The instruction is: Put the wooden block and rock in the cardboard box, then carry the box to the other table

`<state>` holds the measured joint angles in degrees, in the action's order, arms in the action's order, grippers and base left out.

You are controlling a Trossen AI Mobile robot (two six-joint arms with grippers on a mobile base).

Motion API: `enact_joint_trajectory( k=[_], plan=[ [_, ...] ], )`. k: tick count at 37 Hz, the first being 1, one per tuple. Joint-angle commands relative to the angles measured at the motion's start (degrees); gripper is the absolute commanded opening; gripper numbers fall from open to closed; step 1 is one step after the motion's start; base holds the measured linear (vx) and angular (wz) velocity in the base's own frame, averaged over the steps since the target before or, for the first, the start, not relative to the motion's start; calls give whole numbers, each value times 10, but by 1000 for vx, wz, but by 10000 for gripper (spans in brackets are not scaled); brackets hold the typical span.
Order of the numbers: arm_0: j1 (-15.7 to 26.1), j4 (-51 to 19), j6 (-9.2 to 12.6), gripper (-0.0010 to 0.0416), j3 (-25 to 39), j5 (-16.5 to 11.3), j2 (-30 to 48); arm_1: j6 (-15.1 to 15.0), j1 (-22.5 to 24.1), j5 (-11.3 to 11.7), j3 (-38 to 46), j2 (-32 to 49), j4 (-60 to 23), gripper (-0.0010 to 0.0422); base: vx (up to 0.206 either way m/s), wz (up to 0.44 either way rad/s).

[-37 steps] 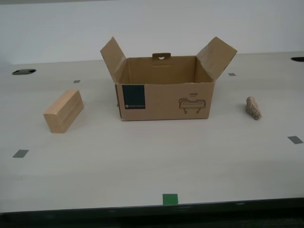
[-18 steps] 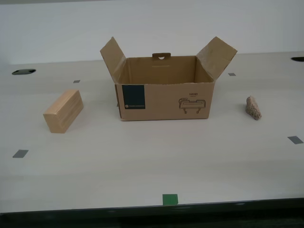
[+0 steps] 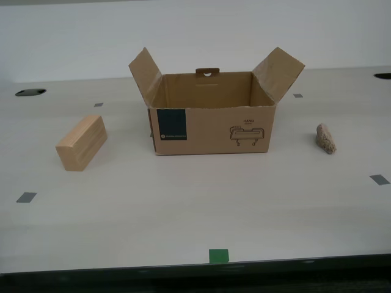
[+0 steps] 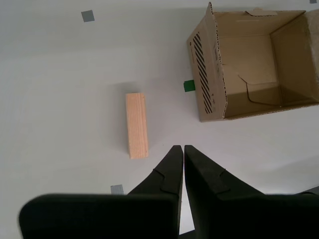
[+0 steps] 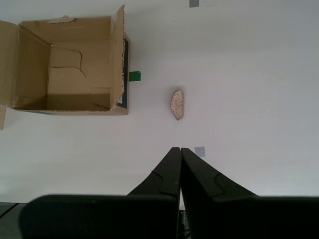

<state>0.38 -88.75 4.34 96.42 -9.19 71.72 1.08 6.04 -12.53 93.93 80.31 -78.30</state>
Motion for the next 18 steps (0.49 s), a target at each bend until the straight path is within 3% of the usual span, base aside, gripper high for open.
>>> enact_joint_trajectory(
  k=[1, 18],
  plan=[
    [0, 0, 2, 0, 0, -1, -1, -9, 0, -2, 0, 0, -1, 0, 0, 0],
    [0, 2, 2, 0, 0, -1, -2, -9, 0, -2, 0, -4, 4, 0, 0, 0]
  ],
)
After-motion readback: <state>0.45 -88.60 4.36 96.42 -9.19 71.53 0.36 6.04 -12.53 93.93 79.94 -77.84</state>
